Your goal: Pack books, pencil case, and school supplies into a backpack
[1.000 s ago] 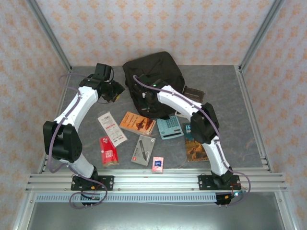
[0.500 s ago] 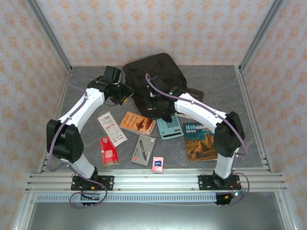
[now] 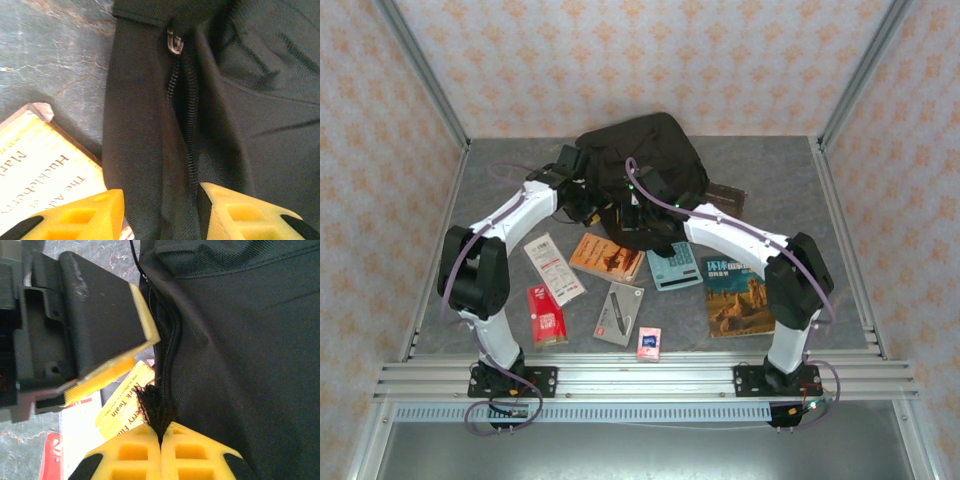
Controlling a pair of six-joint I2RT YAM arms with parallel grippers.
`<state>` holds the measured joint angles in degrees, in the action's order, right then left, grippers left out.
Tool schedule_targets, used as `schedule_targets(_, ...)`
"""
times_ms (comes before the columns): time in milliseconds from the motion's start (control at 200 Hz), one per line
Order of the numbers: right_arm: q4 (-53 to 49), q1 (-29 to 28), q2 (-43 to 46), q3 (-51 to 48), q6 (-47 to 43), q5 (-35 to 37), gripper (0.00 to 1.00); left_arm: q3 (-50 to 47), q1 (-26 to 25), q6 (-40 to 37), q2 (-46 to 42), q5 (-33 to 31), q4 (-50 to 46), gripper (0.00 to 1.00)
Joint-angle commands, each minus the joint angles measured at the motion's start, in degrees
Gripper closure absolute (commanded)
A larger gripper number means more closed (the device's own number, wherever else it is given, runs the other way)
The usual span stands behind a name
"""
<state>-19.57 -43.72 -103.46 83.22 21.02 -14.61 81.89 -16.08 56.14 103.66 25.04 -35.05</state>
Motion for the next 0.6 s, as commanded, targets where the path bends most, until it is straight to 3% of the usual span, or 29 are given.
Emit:
schedule_targets(0, 6.3, -0.6, -0.5, -1.1, 2.0, -0.8, 1.00, 1.7, -1.6, 0.3, 2.6, 1.1, 0.7, 0.57)
schedule_targets(125, 7.5, -0.9, -0.7, -2.2, 2.3, 0.2, 1.00, 1.8, -2.4, -0.9, 4.5, 0.5, 0.7, 0.63)
schedule_targets(245, 6.3, -2.0, -1.1, -2.7, 2.1, 3.9, 1.00, 2.6, -2.4, -2.3, 5.3, -0.9, 0.1, 1.00)
schedule_targets(596, 9.3, -2.8, 6.9, -13.9, 5.1, 20.0, 1.00, 5.3, -0.3, -5.1, 3.1, -9.7, -4.0, 1.00)
